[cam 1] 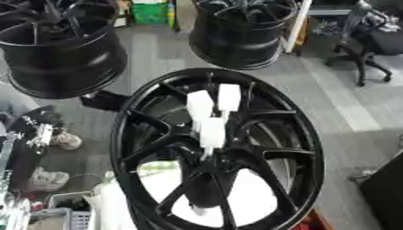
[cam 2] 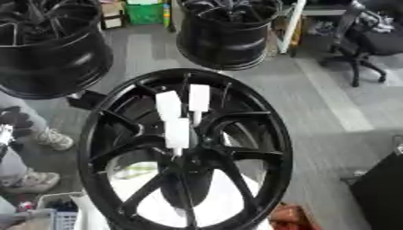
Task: Pull the pin out of the wheel hub.
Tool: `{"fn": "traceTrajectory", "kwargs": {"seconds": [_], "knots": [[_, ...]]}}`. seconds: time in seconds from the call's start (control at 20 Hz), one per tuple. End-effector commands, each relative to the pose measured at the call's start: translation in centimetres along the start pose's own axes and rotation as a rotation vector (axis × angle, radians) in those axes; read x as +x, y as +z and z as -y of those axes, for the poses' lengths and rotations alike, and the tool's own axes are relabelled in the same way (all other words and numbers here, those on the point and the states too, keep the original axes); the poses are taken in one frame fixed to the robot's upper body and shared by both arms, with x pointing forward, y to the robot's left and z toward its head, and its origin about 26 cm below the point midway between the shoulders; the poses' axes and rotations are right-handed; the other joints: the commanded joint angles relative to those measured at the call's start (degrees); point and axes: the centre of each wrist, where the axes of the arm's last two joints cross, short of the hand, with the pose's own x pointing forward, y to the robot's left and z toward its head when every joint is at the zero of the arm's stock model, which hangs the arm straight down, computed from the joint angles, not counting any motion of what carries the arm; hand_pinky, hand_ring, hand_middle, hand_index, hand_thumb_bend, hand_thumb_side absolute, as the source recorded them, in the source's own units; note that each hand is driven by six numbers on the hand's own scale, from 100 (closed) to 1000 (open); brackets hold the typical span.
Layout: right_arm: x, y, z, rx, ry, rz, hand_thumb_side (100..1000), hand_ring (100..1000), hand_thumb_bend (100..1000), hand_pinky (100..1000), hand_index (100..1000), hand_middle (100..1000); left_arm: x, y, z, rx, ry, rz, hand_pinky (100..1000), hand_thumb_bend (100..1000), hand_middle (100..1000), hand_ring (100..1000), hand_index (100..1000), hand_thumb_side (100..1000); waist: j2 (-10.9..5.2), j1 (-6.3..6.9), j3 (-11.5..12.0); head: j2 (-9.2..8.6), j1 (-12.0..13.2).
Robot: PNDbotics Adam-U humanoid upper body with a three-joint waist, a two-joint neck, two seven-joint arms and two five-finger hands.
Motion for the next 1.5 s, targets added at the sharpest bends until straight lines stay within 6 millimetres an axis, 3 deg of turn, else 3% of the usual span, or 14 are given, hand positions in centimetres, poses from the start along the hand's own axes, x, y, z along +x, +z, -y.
{"fn": "traceTrajectory", "kwargs": {"seconds": [0.05,0.65,1.05,1.5], "knots": [[1.2,-0.1,-0.2,0.058,-0.081,0.044,359,630,360,700,825,705,0.7,-0.3,-0.2,0.002,-0.005,0.025,757,172,666,718,791,593,-0.23,0.1,-0.02,0.28,-0.14],[3.0,3.7,-3.6,0.461,-0.342,0.098,270,612,265,694,812,684,0.7,-0.3,0.2,-0.006,0.007,0.025,757,169,666,718,791,594,-0.14,0.73,0.23,0.28,-0.28],[4.0,5.3,-4.7,0.587,-0.458,0.101,250,609,248,692,802,677,0.6,-0.3,0.2,-0.005,0.012,0.025,757,169,666,718,791,594,-0.07,1.12,0.31,0.28,-0.01],[4.1,6.1,-5.1,0.646,-0.472,0.098,234,606,231,691,793,669,0.7,-0.4,0.3,-0.006,0.015,0.025,757,165,666,718,790,595,-0.07,1.22,0.29,0.28,-0.16]]}}
